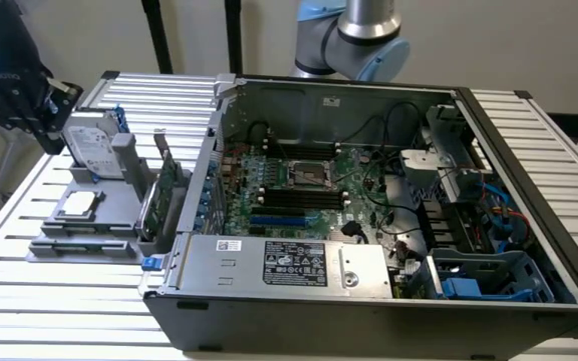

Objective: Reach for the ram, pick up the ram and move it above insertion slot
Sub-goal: 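Reach for the ram, then pick up the ram and move it above insertion slot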

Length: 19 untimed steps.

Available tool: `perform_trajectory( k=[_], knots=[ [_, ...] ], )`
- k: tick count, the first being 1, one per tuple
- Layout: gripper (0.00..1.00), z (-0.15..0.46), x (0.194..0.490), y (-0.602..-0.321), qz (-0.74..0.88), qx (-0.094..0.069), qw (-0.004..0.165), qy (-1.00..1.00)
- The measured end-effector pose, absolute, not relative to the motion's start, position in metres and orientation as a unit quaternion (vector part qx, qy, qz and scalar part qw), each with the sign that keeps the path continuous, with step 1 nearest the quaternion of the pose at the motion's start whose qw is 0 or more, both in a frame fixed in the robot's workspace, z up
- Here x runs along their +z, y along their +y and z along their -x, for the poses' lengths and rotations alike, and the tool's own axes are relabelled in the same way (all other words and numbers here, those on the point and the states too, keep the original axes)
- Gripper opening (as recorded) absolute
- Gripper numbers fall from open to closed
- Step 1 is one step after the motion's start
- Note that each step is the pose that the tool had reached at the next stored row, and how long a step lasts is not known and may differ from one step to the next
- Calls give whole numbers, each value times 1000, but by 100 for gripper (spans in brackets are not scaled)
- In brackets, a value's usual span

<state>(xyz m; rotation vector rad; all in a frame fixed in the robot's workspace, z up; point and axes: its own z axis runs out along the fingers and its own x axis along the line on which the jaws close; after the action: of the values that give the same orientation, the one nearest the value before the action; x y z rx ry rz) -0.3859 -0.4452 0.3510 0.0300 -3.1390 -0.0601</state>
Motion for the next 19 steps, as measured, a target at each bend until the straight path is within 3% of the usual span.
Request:
perform_trajectory(
  k=[5, 19],
  knots=[
    [11, 386, 351, -467, -9, -19, 2, -1000],
    [11, 384, 350, -468, -78, -19, 3, -997]
  ],
)
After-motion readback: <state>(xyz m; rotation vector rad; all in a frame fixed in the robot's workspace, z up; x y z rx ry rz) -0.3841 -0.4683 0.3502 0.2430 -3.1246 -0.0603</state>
